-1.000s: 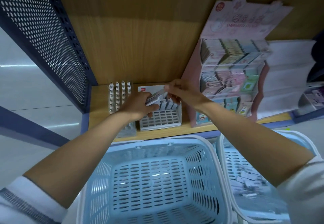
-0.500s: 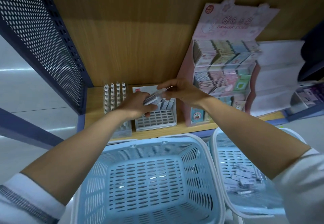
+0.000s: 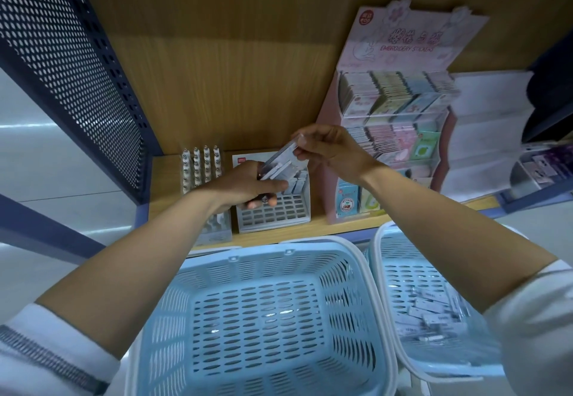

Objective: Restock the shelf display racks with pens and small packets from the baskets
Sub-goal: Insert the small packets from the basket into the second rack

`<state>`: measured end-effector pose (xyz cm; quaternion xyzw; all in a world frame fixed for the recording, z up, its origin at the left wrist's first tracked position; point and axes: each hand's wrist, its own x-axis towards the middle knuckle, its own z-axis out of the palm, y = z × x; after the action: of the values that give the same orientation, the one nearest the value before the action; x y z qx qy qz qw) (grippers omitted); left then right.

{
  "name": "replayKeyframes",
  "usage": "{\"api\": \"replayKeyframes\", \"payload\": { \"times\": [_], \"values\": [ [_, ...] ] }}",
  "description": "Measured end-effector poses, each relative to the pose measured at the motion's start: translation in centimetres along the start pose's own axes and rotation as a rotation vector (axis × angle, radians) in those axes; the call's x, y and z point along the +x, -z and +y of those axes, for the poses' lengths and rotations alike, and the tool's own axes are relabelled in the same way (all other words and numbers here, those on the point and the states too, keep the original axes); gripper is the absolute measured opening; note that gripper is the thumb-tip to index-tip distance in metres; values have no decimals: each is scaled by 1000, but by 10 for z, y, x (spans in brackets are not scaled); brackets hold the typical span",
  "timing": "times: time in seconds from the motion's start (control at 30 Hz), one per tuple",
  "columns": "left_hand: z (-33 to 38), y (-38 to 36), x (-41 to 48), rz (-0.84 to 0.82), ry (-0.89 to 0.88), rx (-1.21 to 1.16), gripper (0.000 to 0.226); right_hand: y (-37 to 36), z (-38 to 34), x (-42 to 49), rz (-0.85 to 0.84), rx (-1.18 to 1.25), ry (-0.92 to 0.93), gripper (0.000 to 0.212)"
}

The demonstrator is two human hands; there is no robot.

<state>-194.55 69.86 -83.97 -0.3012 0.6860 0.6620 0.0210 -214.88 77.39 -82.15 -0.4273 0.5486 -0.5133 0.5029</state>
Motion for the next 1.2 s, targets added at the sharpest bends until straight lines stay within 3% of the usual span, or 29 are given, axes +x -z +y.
{"api": "replayKeyframes", "payload": {
  "times": [0.17, 0.3, 0.5, 0.57, 0.93, 1.2],
  "values": [
    [-8, 7, -5, 145, -6, 134, 13, 8, 1, 0, 221, 7, 54, 8],
    [-14, 11, -4, 212, 50, 200, 29, 8, 5, -5, 398, -175, 78, 18],
    [-17, 11, -5, 191, 33, 226, 37, 6, 39, -15, 282, -867, -77, 9],
    [-21, 13, -4, 217, 26, 228, 43, 6, 50, -16, 261, -987, -107, 6],
    [-35, 17, -4, 265, -63, 204, 21, 11, 85, -9, 284, -1094, -39, 9],
    [-37, 18, 0, 270, -77, 170, 19, 16, 86, -4, 276, -1139, 40, 11]
  ]
}}
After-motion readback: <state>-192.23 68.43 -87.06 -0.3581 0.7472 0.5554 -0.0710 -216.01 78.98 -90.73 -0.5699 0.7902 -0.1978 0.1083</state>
